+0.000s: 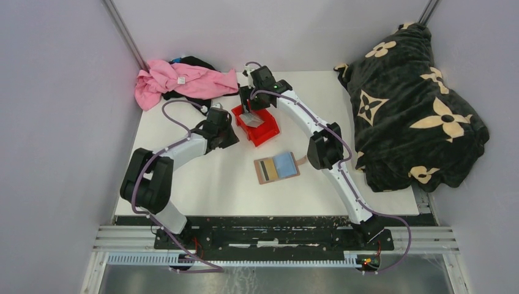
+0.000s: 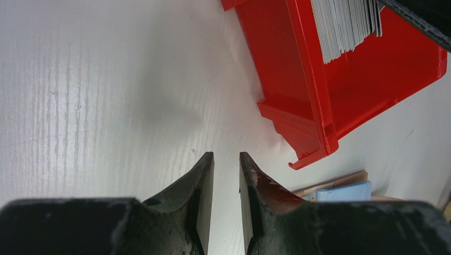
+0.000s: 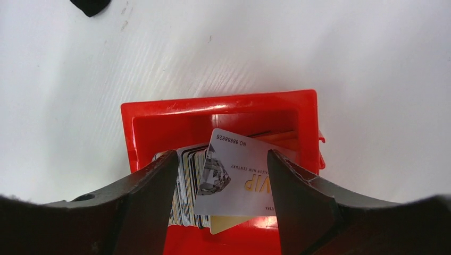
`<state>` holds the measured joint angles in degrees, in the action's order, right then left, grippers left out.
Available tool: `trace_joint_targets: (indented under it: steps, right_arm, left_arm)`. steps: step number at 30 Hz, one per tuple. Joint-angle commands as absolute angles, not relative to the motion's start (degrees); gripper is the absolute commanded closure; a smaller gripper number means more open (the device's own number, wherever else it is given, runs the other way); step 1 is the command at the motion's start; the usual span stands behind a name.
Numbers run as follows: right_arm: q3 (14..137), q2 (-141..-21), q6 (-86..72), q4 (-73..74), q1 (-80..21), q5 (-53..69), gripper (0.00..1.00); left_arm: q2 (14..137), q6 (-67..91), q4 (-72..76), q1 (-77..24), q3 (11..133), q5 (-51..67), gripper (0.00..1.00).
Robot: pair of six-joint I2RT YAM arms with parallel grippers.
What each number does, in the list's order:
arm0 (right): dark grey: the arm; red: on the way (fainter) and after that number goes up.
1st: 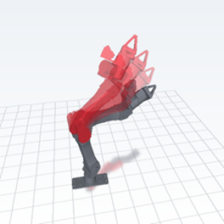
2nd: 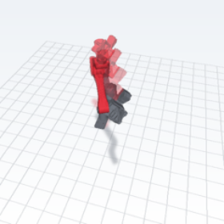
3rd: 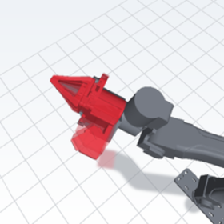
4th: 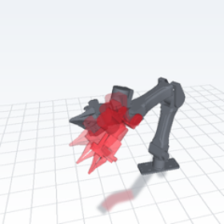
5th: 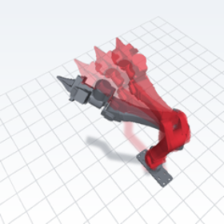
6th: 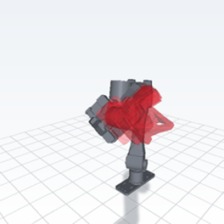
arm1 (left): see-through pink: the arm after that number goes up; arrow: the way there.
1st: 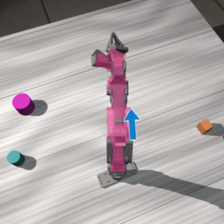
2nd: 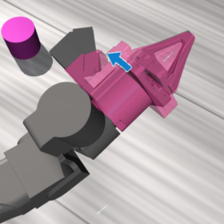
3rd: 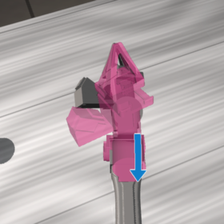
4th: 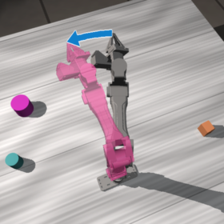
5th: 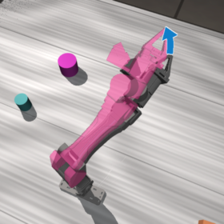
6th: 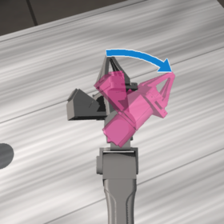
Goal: Put the credit cards into the card holder
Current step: Pick up the credit card from the storage box.
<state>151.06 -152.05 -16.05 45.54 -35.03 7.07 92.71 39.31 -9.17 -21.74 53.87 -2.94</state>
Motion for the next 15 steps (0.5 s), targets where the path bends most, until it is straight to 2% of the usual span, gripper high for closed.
trace_joint_targets:
  steps: [1,15]
  right_arm:
    - [154.5,-153.4,-17.3,42.8,-34.7,9.1,0.32]
    - [149.2,-150.1,-20.0,42.3,-34.8,13.8,0.54]
  left_arm:
    - [94.1,38.4,-6.1,-21.1,57.1,-2.1,0.68]
    - [100.9,40.6,-4.0,-20.0,60.4,1.1,0.69]
